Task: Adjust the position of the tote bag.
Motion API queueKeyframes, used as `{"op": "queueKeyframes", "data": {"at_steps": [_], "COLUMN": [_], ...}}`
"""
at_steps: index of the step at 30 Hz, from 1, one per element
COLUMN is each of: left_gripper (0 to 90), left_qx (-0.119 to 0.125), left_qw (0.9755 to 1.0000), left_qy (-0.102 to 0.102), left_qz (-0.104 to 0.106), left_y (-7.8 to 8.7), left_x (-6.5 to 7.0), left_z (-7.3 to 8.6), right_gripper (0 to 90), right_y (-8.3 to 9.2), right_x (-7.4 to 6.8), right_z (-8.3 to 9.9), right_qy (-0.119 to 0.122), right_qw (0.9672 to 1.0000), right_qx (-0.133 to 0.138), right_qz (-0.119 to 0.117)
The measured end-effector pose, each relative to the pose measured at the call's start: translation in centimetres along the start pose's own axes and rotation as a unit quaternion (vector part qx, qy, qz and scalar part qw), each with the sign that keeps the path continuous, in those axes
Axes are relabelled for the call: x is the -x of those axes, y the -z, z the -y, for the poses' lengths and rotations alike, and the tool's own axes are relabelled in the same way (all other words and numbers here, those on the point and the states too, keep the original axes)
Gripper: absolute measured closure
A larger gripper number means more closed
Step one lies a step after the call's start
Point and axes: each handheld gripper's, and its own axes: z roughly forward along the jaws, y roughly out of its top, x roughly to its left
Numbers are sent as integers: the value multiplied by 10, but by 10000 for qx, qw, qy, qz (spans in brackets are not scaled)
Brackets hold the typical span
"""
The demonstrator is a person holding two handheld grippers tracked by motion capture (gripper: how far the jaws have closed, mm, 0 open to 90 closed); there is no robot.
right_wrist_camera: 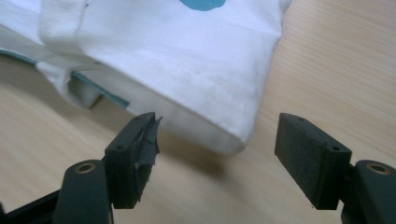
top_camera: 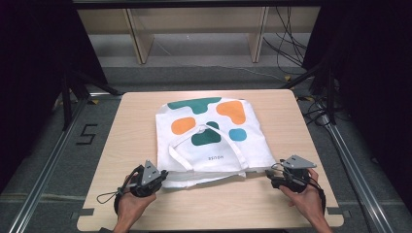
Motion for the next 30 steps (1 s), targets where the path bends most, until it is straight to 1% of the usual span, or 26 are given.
{"op": "queueKeyframes", "data": {"at_steps": [1, 2, 3, 4, 5, 6, 7, 8, 9, 10, 11, 12, 13, 14, 15, 16, 17, 18, 19, 20, 21, 23, 24, 27, 28, 30], "left_gripper": [865, 865, 865, 865, 865, 865, 865, 864, 863, 858, 858, 847, 834, 790, 752, 752, 724, 637, 590, 590, 550, 521, 517, 535, 597, 705], "left_qx": [106, 25, 25, 15, 38, 79, 154, 165, 108, 108, 75, 123, 132, 27, 27, -42, -46, -120, -120, -160, -377, -492, -573, -590, -513, -508], "left_qw": [9997, 10000, 10000, 10000, 10000, 9999, 9998, 9995, 9998, 9998, 9999, 9998, 9995, 10000, 10000, 10000, 9999, 9998, 9998, 9997, 9992, 9987, 9983, 9978, 9984, 9985], "left_qy": [231, 3, 3, -26, 90, 78, 118, 265, 152, 152, 78, 159, 277, 17, 17, 17, 129, 111, 111, 189, 113, 89, 97, 257, 189, 136], "left_qz": [-17, 13, 13, 42, 8, -11, -23, 18, 30, 30, 20, 9, 39, 51, 51, 44, 53, 82, 82, 29, 8, -6, -39, -148, -136, -126], "left_y": [-1, 0, 0, 0, 1, 1, 0, 0, 1, 1, 1, 0, -1, -1, -1, -1, -3, -4, -4, -7, -7, -10, -12, -16, -15, -13], "left_x": [2, -2, -2, -3, -1, -1, -2, 0, -2, -2, -3, -2, -1, -5, -5, -5, -3, 0, 0, 4, 7, 11, 11, 5, -3, -5], "left_z": [1, 0, 0, 0, 1, 1, 1, 1, 1, 1, 2, 2, 3, 4, 4, 5, 6, 8, 8, 10, 10, 11, 11, 14, 15, 15], "right_gripper": [323, 332, 332, 331, 331, 338, 338, 347, 362, 362, 414, 509, 552, 678, 678, 719, 753, 801, 814, 814, 825, 843, 847, 852, 851, 838], "right_y": [0, -7, -7, -12, -12, -17, -17, -23, -25, -25, -27, -28, -29, -27, -27, -25, -24, -23, -22, -22, -20, -16, -16, -12, -10, -8], "right_x": [0, 0, 0, 3, 3, 3, 3, 2, 3, 3, 3, 2, 2, 0, 0, 1, 3, 4, 4, 4, 5, 4, 4, 1, -1, -4], "right_z": [0, -4, -4, -9, -9, -13, -13, -17, -18, -18, -20, -21, -22, -26, -26, -28, -29, -30, -30, -30, -31, -33, -33, -34, -33, -31], "right_qy": [0, -28, -28, 77, 77, 170, 170, 231, 297, 297, 328, 286, 360, 536, 536, 551, 558, 545, 500, 500, 492, 463, 470, 546, 589, 655], "right_qw": [10000, 10000, 10000, 9998, 9998, 9996, 9996, 9994, 9992, 9992, 9991, 9995, 9993, 9983, 9983, 9982, 9982, 9983, 9985, 9985, 9983, 9983, 9982, 9979, 9976, 9973], "right_qx": [0, -48, -48, -24, -24, -59, -59, -66, -63, -63, -34, -1, -13, 16, 16, 84, 129, 180, 208, 208, 275, 344, 365, 350, 360, 318], "right_qz": [0, 47, 47, 174, 174, 198, 198, 230, 264, 264, 257, 140, 98, 221, 221, 229, 188, 81, 119, 119, 112, 73, 37, -1, -21, -75]}}
